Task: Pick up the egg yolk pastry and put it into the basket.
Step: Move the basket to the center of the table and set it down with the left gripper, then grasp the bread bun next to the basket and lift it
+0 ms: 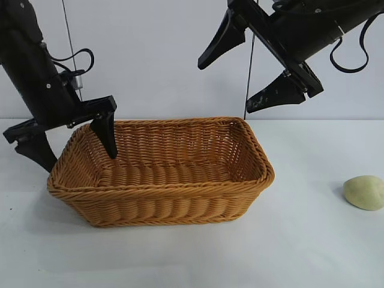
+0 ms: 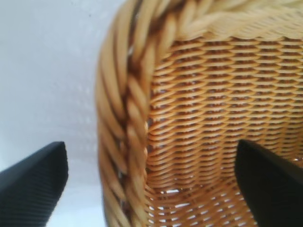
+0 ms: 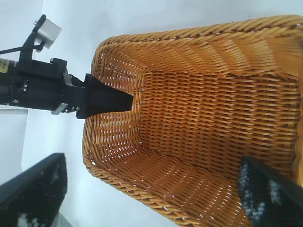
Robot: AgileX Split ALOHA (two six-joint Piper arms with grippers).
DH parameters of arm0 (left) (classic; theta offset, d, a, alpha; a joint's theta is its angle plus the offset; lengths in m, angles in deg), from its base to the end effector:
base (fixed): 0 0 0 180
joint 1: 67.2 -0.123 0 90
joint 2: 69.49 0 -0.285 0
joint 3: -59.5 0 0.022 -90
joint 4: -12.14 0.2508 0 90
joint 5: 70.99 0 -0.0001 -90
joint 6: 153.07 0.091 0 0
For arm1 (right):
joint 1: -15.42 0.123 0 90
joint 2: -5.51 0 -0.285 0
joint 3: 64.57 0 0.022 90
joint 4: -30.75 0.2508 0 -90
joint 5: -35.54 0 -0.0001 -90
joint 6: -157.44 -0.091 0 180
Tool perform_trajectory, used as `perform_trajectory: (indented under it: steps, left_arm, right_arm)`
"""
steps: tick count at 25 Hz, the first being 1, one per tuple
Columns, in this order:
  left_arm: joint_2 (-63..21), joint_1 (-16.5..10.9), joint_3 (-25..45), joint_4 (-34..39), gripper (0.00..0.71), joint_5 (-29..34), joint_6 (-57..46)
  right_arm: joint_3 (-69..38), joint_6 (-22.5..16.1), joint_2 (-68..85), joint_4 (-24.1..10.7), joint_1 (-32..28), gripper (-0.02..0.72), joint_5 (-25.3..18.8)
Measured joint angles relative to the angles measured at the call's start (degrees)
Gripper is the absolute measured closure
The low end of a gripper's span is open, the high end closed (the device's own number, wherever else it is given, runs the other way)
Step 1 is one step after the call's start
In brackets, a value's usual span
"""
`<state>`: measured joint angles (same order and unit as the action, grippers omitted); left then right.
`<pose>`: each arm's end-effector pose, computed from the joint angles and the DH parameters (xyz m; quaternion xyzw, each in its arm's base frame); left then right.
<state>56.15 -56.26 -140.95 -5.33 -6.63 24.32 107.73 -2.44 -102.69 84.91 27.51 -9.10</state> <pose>0.4188 -0.1060 0.2243 0.0187 0.9855 -0.1520 0.0726 0.3471 0.1274 0.2420 0.0114 0.9167 0.3586 0.1760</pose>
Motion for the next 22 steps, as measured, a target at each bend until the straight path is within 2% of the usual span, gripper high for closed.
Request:
perform_trajectory:
  steps: [3, 7, 9, 14, 16, 20, 22]
  left_arm:
    - [-0.12, 0.0, -3.84, 4.1, 0.018, 3.67, 0.0]
    - [-0.12, -1.03, -5.59, 8.21, 0.018, 4.79, 0.0]
    - [-0.12, -2.73, -5.66, 9.97, 0.018, 4.85, 0.0]
    - [-0.18, -8.91, -5.66, 13.8, 0.018, 4.85, 0.63]
    - [-0.56, -10.15, -4.88, 14.16, 0.018, 4.85, 0.63]
    - [-3.95, -10.17, -0.98, 13.78, 0.018, 4.85, 1.15]
    - [-7.57, -9.96, 3.39, 13.58, 0.018, 4.81, 1.87]
  right_arm:
    - [0.0, 0.0, 0.0, 0.0, 0.0, 0.008, 0.0]
    - [0.0, 0.0, 0.0, 0.0, 0.0, 0.008, 0.0]
    - [0.0, 0.0, 0.0, 0.0, 0.0, 0.008, 0.0]
    - [0.0, 0.0, 0.0, 0.0, 0.0, 0.008, 0.0]
    - [0.0, 0.0, 0.0, 0.0, 0.0, 0.008, 0.0]
    - [0.0, 0.0, 0.0, 0.0, 0.0, 0.008, 0.0]
    - [0.0, 0.0, 0.0, 0.0, 0.0, 0.008, 0.0]
